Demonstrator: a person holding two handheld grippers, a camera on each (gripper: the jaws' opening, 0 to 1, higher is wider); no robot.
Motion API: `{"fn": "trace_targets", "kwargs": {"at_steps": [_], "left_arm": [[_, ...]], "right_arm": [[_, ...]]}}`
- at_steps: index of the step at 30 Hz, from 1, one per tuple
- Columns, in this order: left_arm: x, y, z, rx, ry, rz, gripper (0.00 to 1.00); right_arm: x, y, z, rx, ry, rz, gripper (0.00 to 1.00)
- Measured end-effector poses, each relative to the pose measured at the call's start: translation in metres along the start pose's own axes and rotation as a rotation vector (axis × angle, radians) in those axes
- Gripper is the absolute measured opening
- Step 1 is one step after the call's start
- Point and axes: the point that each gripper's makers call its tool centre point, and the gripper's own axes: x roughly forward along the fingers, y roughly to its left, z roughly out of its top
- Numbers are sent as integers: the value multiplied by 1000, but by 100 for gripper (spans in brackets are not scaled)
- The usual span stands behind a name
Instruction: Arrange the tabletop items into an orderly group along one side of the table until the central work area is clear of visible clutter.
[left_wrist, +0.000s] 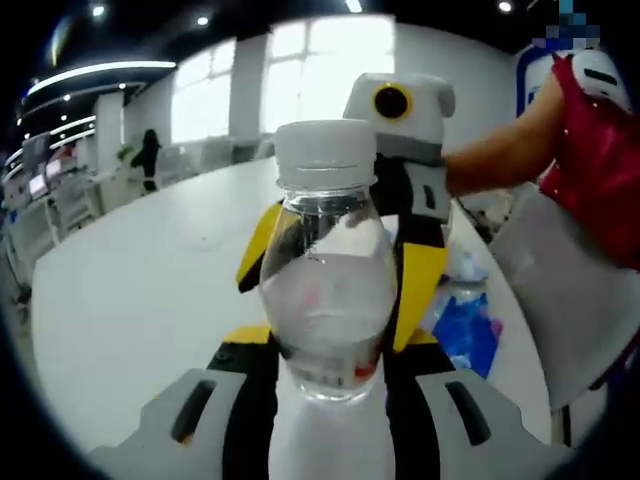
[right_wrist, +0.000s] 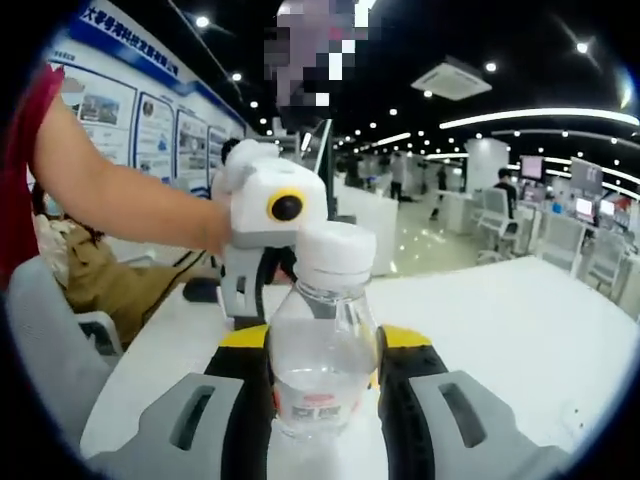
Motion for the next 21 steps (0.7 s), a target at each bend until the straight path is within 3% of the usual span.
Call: {"fn": "trace_targets", "kwargs": {"at_steps": [21], "left_arm": [[-2, 2, -22, 41, 49, -15, 38]], "right_arm": [[13, 7, -15, -25, 22, -15, 40]]}}
